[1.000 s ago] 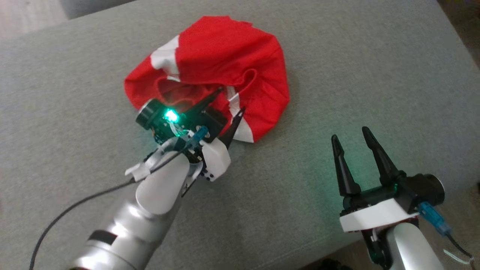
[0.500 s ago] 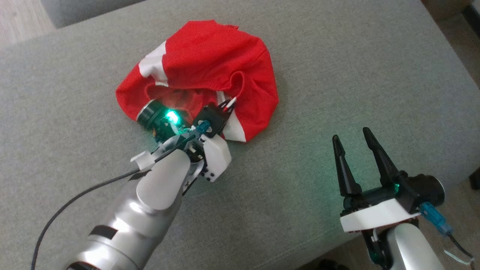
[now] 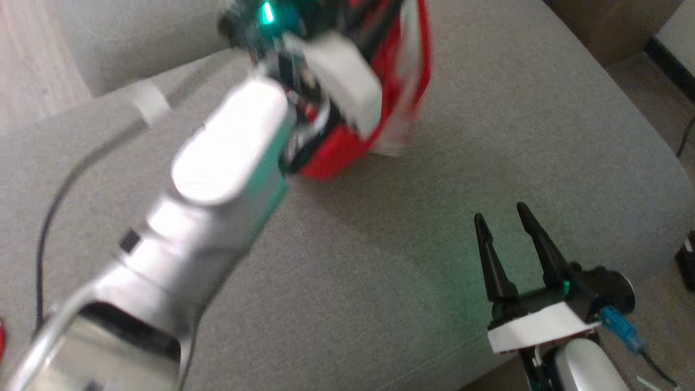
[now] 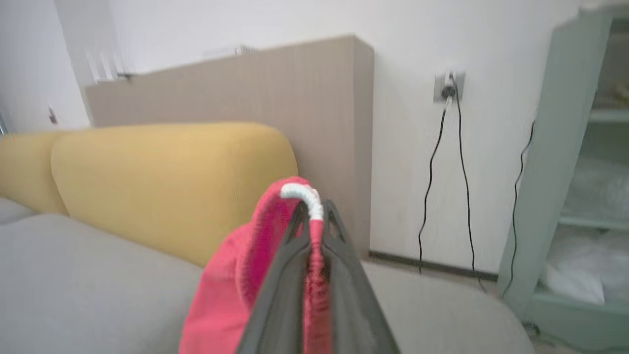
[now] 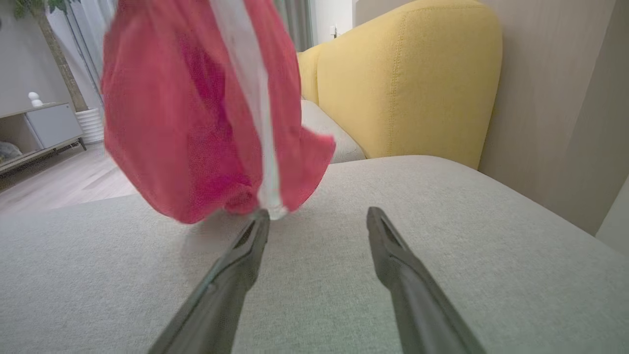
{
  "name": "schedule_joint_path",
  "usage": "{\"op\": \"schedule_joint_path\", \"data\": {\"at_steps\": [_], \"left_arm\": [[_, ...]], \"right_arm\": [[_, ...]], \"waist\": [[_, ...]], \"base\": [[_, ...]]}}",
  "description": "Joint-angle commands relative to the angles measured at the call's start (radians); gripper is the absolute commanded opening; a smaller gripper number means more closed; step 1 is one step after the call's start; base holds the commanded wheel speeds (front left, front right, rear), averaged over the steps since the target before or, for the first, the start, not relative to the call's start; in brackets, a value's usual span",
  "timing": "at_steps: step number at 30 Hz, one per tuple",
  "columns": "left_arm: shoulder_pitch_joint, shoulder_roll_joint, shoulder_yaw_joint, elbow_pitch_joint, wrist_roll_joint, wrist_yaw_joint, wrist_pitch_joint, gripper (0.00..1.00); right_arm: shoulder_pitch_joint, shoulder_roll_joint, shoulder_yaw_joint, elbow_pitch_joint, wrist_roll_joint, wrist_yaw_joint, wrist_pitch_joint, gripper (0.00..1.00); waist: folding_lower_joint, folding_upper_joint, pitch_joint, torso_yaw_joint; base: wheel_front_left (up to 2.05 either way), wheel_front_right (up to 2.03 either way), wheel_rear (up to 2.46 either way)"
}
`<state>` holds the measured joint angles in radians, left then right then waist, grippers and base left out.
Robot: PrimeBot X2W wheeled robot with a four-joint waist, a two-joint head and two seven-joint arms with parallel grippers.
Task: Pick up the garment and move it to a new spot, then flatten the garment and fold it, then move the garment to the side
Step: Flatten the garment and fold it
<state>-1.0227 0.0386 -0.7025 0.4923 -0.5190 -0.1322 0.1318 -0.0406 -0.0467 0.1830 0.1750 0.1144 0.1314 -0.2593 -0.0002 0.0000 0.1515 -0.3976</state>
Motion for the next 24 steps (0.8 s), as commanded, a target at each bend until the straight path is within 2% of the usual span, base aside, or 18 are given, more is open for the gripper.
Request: {"op": "schedule_joint_path", "data": {"at_steps": [1, 6, 12, 15, 18, 24], "left_arm": [[-0.085, 0.012, 0.055, -0.047, -0.025, 0.002, 0.001, 0.00], [-0.109, 0.035, 0.117, -0.068, -0.093, 0.004, 0.025, 0.00], [0.135, 0.118, 0.138, -0.093, -0.172, 0.015, 0.047, 0.00], [0.261, 0.161, 0.147, -0.095, -0.188, 0.023, 0.017, 0.00], [0.320, 0.189, 0.152, -0.089, -0.178, 0.022, -0.040, 0.00], [0.321, 0.191, 0.157, -0.053, -0.173, 0.019, -0.101, 0.00]], "right_arm": [[-0.005, -0.004, 0.024, -0.030, 0.001, -0.001, -0.002, 1.00], [0.007, -0.004, 0.023, -0.041, -0.001, -0.001, -0.002, 1.00], [0.016, -0.004, 0.016, -0.039, 0.007, -0.001, -0.002, 1.00], [0.010, -0.004, 0.012, -0.015, 0.018, -0.001, -0.002, 1.00], [0.004, -0.004, -0.003, 0.029, 0.030, -0.001, -0.002, 1.00], [-0.018, -0.004, 0.012, 0.140, 0.052, -0.001, -0.002, 1.00]], "waist": [[0.0002, 0.0000, -0.017, 0.016], [0.0002, 0.0000, -0.023, 0.078], [0.0002, 0.0000, 0.006, 0.166], [0.0002, 0.0000, 0.029, 0.206], [0.0002, 0.0000, 0.044, 0.243], [0.0002, 0.0000, 0.048, 0.281]], "base": [[0.00, 0.00, 0.00], [0.00, 0.00, 0.00], [0.00, 0.00, 0.00], [0.00, 0.00, 0.00], [0.00, 0.00, 0.00], [0.00, 0.00, 0.00]]}}
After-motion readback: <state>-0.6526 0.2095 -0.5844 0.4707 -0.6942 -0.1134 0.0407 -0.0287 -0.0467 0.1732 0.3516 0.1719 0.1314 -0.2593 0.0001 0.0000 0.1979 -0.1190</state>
